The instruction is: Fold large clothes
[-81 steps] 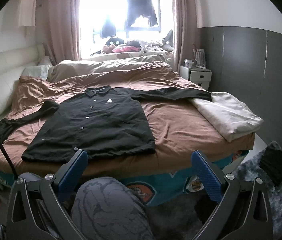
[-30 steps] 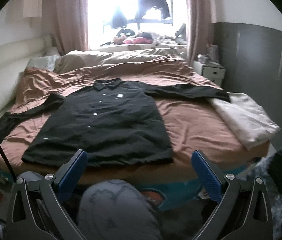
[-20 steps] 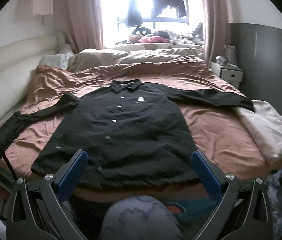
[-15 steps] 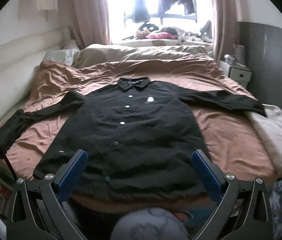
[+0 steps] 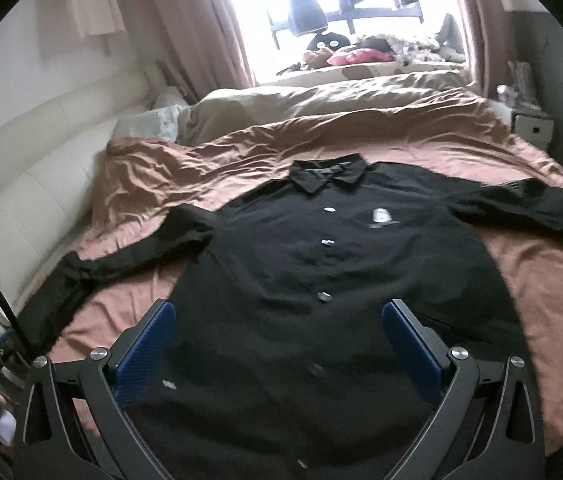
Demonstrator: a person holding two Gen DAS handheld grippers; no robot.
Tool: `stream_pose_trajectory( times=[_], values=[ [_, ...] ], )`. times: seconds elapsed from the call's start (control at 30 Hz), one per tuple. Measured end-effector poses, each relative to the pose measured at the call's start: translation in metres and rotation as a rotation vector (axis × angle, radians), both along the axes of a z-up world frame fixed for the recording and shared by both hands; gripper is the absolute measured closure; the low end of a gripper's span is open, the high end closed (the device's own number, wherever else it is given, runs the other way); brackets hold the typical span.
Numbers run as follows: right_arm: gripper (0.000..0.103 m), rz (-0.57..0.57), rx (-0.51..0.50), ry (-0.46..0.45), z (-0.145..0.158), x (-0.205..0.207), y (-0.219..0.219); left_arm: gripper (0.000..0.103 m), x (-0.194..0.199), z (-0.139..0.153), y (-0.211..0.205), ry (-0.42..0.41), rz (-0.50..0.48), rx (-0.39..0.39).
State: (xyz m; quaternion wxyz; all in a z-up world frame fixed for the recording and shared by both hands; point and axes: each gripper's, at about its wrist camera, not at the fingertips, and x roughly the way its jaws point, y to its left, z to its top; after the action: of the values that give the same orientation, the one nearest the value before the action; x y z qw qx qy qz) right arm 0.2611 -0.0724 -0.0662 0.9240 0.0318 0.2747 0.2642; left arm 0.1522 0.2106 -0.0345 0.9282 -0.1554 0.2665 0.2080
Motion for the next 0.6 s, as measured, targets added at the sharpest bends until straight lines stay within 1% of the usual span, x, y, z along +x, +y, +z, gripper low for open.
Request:
stream_pose_trajectory(
  times=[0.1, 0.17, 0.3, 0.43, 0.5, 0.6],
  values=[
    [0.000, 0.019, 0.026, 0.026, -0.009, 0.026, 0.016, 0.001, 0.014, -0.004, 0.020, 0.014, 0.030, 0.003],
    [0.000, 0.024, 0.038, 0.046, -0.012, 0.043, 0.023, 0.001, 0.023, -0.008, 0.035, 0.014, 0.039, -0.012],
    [0.000, 0.024, 0.031, 0.073, -0.015, 0.077, 0.041, 0.001, 0.041, -0.013, 0.066, 0.019, 0.067, -0.046],
    [0.000, 0.024, 0.014, 0.089, -0.016, 0.101, 0.063, 0.001, 0.063, -0.018, 0.096, 0.044, 0.083, -0.054],
    [0.000, 0.026, 0.000, 0.112, -0.019, 0.117, 0.075, 0.002, 0.072, -0.022, 0.113, 0.046, 0.090, -0.079],
    [0.000, 0.043, -0.016, 0.157, -0.022, 0.141, 0.091, 0.008, 0.088, -0.034, 0.146, 0.054, 0.113, -0.144]
  ],
)
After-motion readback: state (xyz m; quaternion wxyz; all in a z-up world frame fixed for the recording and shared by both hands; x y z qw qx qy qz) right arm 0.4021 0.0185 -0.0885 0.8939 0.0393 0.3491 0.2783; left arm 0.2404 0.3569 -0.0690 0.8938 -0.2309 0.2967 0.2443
